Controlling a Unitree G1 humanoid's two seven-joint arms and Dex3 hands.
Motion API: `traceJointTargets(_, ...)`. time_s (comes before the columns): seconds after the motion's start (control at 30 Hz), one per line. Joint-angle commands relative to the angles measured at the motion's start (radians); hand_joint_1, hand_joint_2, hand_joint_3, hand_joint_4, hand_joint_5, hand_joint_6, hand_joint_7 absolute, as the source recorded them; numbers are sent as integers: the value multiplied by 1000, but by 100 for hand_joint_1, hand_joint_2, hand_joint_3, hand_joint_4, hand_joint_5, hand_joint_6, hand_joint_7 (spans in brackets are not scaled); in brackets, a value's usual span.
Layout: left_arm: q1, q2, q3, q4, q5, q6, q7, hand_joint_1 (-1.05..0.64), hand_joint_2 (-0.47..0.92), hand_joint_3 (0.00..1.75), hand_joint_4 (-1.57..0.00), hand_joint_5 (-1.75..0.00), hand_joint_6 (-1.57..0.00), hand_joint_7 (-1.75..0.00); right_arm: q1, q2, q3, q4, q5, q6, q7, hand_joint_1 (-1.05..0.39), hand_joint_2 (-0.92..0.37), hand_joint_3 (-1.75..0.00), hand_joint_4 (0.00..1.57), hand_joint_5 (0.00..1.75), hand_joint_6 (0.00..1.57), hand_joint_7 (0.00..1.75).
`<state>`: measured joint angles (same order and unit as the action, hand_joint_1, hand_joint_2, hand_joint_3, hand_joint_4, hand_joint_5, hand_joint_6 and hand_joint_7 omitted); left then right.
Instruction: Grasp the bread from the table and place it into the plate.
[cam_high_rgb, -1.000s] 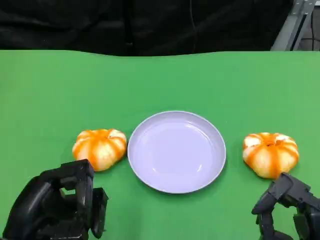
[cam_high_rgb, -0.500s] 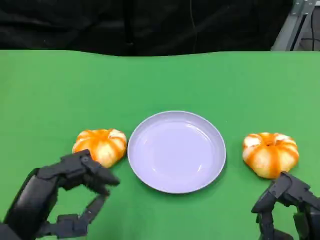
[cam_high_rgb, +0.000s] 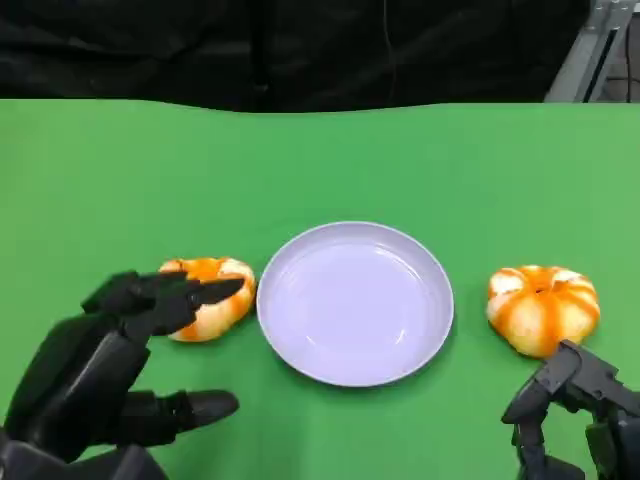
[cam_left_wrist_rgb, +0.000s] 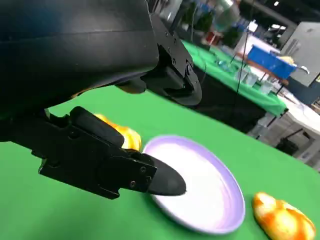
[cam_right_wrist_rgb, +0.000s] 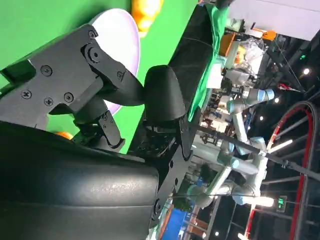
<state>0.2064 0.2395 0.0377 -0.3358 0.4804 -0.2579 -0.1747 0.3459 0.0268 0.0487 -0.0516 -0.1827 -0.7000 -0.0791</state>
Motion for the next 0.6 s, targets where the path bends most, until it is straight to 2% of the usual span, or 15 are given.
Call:
traceJointTargets(0.03,-2,21,-7,-10,13,19,21,-77,92,14,0,-46,-45,-8,0,-13,-4,0,8,-9,1,-13,-50,-124,85,175,77,150)
traceJointTargets(0.07,-1,22,-8,-11,13,20,22,-77,92,14,0,-46,-45,-8,0,-13,-4,0,8,-9,1,-13,-50,-124,85,175,77,150)
traceJointTargets(0.13,-140,96,-69,120,242,41,87,-85,91,8,-1,-42,-46,-5,12,-3,2,-17,7,9,-2,-12,-50,-124,84,175,77,150)
traceJointTargets(0.2,-242,131,-115,230,364,73,119,-90,90,3,-3,-38,-47,-2,15,-2,3,-23,6,15,-2,-12,-51,-123,84,175,76,150)
traceJointTargets(0.3,-281,138,-142,282,384,101,136,-92,90,0,-7,-28,-47,0,12,-5,2,-19,6,11,-2,-12,-51,-121,83,175,76,150)
traceJointTargets(0.43,-289,151,-160,292,378,112,154,-92,90,0,-9,-25,-47,0,13,-5,2,-20,6,12,-1,-12,-51,-121,83,175,76,150)
traceJointTargets(0.53,-409,121,-214,529,400,143,225,-93,90,0,-10,-22,-45,0,5,-11,-1,-9,6,-3,0,-12,-52,-121,83,175,76,149)
traceJointTargets(0.6,-452,115,-240,619,399,153,258,-92,91,0,-10,-21,-44,0,3,-11,-3,-2,4,-15,-3,-12,-52,-121,83,175,75,150)
